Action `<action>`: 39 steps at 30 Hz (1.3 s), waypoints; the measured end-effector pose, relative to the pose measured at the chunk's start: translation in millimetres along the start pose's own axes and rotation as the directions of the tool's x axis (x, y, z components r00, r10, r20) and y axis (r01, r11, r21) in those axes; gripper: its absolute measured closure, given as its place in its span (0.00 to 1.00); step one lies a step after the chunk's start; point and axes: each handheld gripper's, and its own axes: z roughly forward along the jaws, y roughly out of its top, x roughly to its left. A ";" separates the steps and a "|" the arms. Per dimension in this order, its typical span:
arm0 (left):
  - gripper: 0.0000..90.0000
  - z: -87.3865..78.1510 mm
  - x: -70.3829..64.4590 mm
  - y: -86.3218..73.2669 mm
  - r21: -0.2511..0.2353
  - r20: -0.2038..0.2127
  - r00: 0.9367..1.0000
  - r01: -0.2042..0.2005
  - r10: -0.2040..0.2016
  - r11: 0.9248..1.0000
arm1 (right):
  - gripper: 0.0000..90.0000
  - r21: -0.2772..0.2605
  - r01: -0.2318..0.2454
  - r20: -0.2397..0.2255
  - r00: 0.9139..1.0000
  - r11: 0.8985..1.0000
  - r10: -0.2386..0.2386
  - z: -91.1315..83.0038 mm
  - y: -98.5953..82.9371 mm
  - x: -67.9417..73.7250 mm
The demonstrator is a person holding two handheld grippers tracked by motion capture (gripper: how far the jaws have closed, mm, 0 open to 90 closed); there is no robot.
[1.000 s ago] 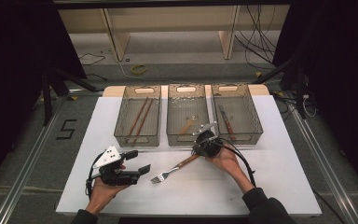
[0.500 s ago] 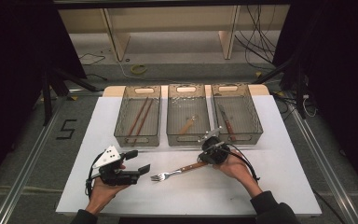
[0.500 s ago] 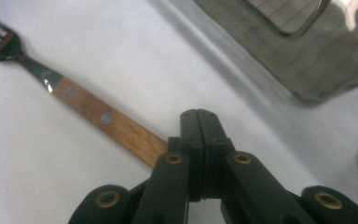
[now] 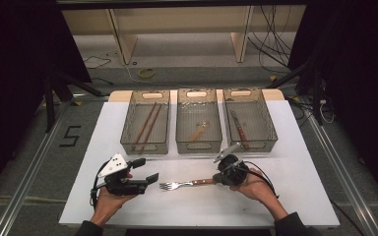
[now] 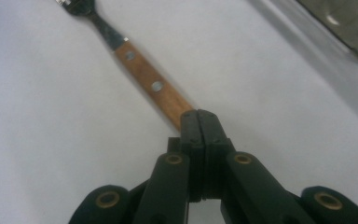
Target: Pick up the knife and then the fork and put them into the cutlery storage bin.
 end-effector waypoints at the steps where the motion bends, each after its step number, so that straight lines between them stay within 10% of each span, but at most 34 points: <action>1: 0.23 0.1 0.1 0.0 0.002 0.000 1.000 -0.002 0.002 1.000 | 1.00 0.005 0.014 0.001 1.000 1.000 -0.014 0.2 -0.3 2.1; 13: 0.23 0.5 -0.3 -0.1 0.003 0.001 1.000 -0.003 0.003 1.000 | 1.00 -0.047 0.025 0.028 0.999 0.999 -0.024 -6.4 2.7 -3.6; 18: 0.23 0.7 -0.3 -0.1 0.005 0.000 1.000 -0.005 0.005 1.000 | 0.66 -0.050 0.114 0.004 0.993 0.992 -0.114 -10.5 13.6 1.0; 25: 0.23 0.8 0.0 -0.4 0.006 0.000 1.000 -0.005 0.005 1.000 | 0.48 -0.016 0.198 -0.059 0.978 0.980 -0.199 1.5 24.0 3.2; 39: 0.23 0.8 -0.2 -0.3 0.005 0.001 1.000 -0.006 0.006 1.000 | 0.55 0.032 0.272 -0.081 0.960 0.962 -0.269 24.0 36.0 14.1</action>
